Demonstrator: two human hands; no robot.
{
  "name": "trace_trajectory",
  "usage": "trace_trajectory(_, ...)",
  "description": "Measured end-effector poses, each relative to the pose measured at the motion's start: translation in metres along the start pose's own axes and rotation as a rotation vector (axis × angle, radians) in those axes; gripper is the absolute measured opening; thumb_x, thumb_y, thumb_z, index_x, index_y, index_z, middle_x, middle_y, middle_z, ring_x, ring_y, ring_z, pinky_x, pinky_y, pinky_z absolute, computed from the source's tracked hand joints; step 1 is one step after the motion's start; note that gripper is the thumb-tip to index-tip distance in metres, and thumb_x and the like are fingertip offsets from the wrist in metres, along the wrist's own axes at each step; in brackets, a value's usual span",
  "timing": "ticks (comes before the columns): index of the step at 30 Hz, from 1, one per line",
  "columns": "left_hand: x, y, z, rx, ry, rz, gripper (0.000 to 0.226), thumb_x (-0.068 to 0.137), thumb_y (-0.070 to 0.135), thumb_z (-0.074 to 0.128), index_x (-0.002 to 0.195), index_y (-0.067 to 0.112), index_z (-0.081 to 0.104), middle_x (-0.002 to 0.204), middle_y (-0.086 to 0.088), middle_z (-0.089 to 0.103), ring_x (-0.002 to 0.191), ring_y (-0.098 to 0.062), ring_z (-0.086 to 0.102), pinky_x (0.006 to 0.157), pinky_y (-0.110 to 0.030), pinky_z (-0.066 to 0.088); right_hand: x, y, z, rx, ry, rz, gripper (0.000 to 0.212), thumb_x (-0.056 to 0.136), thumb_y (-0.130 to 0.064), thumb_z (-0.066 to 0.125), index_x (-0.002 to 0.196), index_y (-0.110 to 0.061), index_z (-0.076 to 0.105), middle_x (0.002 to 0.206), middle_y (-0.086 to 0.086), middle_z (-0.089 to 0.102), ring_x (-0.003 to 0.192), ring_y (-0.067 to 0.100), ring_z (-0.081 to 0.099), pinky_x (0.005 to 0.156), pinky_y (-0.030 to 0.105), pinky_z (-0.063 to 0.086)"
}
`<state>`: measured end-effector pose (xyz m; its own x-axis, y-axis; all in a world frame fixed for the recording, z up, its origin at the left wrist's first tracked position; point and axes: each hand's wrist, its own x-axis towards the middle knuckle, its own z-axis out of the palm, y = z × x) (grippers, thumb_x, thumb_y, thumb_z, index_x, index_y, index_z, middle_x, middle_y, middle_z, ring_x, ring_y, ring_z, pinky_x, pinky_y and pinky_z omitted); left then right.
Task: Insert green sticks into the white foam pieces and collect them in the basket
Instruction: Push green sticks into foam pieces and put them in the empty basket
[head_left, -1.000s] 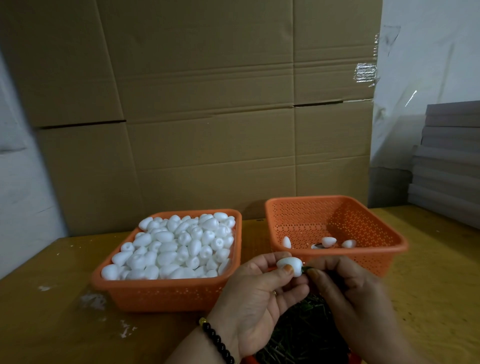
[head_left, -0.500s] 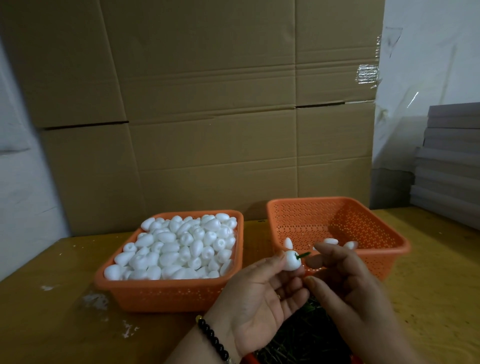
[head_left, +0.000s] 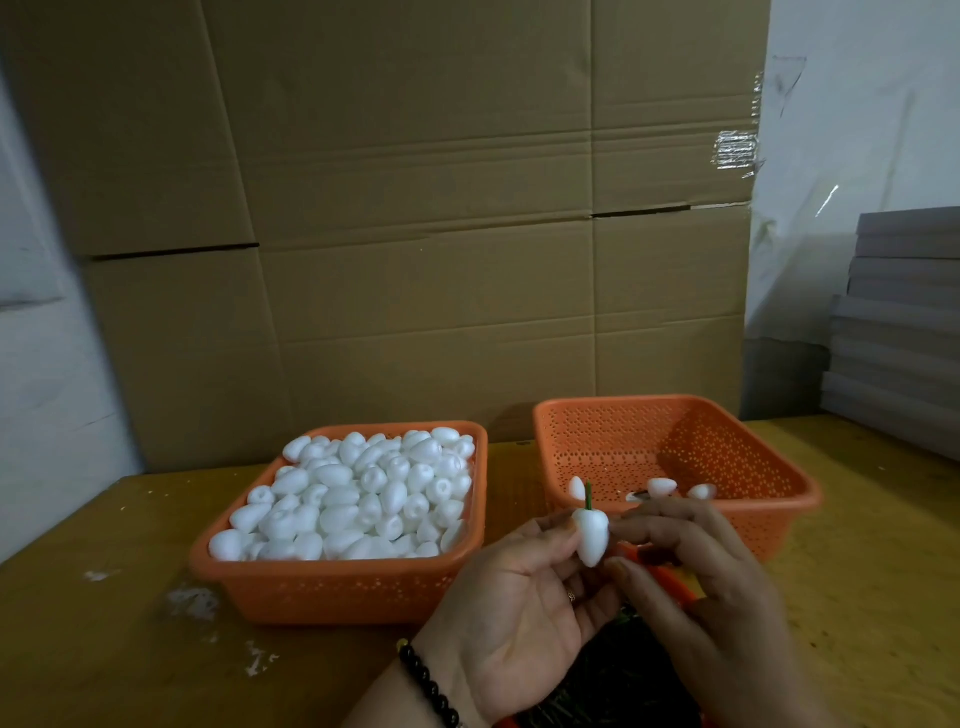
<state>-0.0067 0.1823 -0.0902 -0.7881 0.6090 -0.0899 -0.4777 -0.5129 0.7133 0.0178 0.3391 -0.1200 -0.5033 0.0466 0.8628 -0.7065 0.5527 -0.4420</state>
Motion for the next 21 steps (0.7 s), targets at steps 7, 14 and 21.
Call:
trace_trajectory(7,0.0,0.002,0.0,0.032,-0.027,0.042,0.034,0.085,0.002,0.059,0.118,0.002,0.055,0.1,-0.019,0.066,0.087,-0.025,0.065,0.073,-0.034,0.054,-0.001,-0.001,0.0,-0.068,0.014,-0.003,0.029,0.074,-0.035,0.067,0.097,-0.018,0.069,0.107,-0.004,0.061,0.11,-0.003,0.053,0.092,0.007,0.036)
trace_trajectory(14,0.001,-0.007,0.005,0.177,0.002,0.079,0.024,0.08,0.008,0.065,0.103,0.004,0.058,0.091,-0.013,0.07,0.08,-0.019,0.068,0.072,-0.034,0.055,-0.002,0.002,0.003,-0.073,0.048,0.022,0.028,0.075,-0.038,0.067,0.096,-0.019,0.065,0.105,-0.01,0.062,0.109,-0.006,0.053,0.091,0.006,0.036)
trace_trajectory(21,-0.006,0.016,0.002,0.725,0.159,0.191,0.028,0.084,0.024,0.069,0.11,0.026,0.059,0.099,0.005,0.074,0.09,-0.01,0.069,0.076,-0.027,0.052,0.003,0.014,-0.009,-0.16,0.023,0.15,0.02,0.085,-0.043,0.062,0.104,-0.036,0.061,0.105,-0.023,0.06,0.098,-0.004,0.057,0.081,0.02,0.047)
